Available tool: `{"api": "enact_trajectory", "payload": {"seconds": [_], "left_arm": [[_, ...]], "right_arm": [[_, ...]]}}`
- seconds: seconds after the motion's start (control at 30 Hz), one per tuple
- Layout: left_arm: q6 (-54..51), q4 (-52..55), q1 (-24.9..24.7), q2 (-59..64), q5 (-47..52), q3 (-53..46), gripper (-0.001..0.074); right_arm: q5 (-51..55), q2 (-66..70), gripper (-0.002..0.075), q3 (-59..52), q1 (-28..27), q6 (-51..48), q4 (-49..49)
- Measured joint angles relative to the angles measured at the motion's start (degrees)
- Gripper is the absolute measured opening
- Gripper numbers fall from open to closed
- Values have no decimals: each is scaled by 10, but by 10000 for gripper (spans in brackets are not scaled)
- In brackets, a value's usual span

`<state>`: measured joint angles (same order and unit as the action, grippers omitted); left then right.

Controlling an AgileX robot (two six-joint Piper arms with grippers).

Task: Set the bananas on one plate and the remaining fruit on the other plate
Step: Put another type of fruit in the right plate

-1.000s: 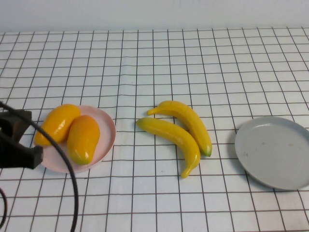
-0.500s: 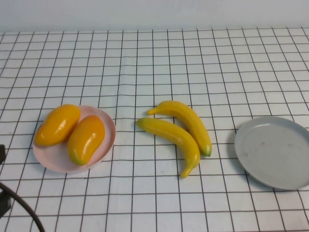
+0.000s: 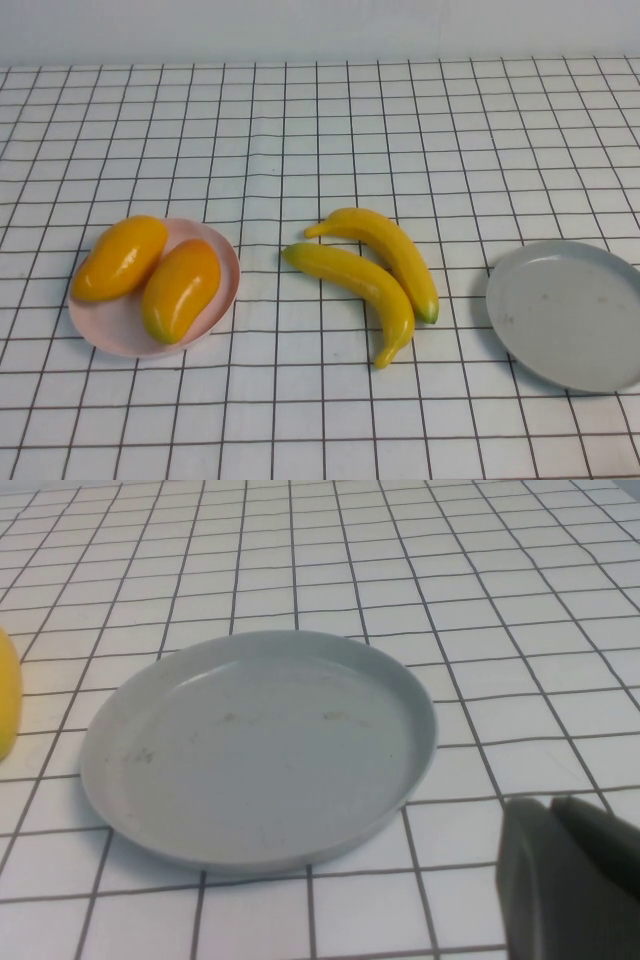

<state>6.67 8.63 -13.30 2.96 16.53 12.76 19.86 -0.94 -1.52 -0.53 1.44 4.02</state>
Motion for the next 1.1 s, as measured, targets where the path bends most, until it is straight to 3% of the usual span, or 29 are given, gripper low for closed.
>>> {"api": "enact_trajectory", "payload": {"seconds": [0.17,0.33,0.5,1.1], "left_arm": [[0,-6,79,-35,-7,-60,-2],[-4,-28,124,-35,-13,-100,-2],[-24,-37,125,-36,-29,-141,-2],[-71,-75,111,-36,49,-142,-2]], "right_arm": [[1,0,-16,-1,0,0,0],[1,0,-16,-2,0,0,0],[1,0,-17,-2,0,0,0],[1,0,-16,-2,0,0,0]]}}
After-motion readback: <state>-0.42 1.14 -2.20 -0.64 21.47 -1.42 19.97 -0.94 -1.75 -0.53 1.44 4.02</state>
